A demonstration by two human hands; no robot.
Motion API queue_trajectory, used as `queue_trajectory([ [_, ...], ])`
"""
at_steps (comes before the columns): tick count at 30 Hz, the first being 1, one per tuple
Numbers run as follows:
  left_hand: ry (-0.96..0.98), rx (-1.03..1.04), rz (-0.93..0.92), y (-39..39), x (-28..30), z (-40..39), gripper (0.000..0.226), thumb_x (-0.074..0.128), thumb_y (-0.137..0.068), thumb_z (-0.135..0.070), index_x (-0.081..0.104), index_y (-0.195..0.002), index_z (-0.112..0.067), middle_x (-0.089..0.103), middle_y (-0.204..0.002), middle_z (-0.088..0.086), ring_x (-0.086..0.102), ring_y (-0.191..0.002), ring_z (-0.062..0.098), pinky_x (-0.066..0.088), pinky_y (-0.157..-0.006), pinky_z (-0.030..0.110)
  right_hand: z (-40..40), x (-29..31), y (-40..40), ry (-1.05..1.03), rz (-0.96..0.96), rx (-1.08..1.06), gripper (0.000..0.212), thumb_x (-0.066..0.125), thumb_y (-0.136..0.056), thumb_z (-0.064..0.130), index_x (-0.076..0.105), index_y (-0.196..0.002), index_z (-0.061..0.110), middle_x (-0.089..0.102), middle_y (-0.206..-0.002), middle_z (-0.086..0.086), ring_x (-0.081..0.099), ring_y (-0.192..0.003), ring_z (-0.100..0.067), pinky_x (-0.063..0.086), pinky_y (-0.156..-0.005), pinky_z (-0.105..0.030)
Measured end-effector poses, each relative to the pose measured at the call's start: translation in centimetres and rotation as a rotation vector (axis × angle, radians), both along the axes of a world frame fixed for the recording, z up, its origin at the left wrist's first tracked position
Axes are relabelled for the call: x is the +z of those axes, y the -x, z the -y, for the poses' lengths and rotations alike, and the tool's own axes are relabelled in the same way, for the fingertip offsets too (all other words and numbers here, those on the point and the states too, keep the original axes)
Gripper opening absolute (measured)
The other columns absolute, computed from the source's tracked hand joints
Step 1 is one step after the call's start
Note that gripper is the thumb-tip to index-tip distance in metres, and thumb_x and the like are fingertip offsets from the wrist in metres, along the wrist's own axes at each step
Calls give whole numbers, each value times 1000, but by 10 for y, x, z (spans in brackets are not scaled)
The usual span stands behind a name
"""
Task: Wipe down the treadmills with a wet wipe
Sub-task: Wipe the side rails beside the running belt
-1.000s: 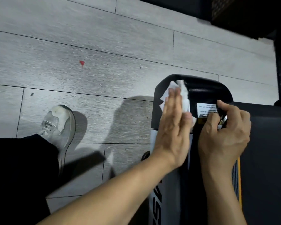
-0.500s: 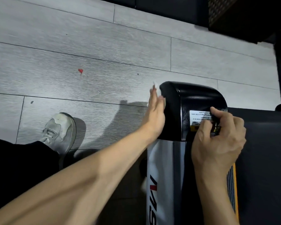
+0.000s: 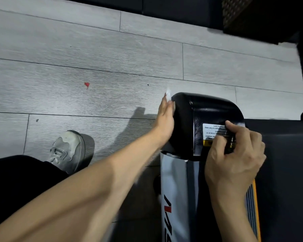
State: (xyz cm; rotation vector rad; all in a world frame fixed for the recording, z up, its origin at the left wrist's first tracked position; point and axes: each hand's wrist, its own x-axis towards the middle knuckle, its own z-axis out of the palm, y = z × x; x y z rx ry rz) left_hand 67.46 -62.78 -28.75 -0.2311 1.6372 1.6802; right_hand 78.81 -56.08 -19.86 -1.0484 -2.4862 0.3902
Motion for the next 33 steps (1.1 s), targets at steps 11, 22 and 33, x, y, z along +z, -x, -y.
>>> queue_trajectory([
  [11, 69, 92, 222, -78, 30, 24, 53, 30, -112, -35, 17, -162, -25, 20, -168, -4, 19, -154, 15, 11, -123, 27, 2, 4, 2, -25, -2, -14, 30, 47, -84, 22, 66, -105, 15, 60, -101, -7, 53, -95, -27, 36, -82, -40],
  [22, 439, -693, -1284, -58, 69, 28, 58, 20, -106, -29, 17, -163, -14, 3, -171, 6, -6, -158, 25, 0, -128, 40, 1, 8, -4, -1, -136, -69, 26, 42, -90, 12, 67, -94, 15, 65, -90, -1, 60, -81, -23, 47, -72, -38],
  [33, 351, -1405, -1368, 20, 90, -36, 57, 20, -110, -36, 3, -164, -26, -5, -171, 2, -1, -158, 26, -1, -127, 36, 33, 7, -80, -121, 12, -216, 36, 54, -88, 22, 68, -120, 19, 64, -123, 0, 56, -124, -21, 26, -118, -47],
])
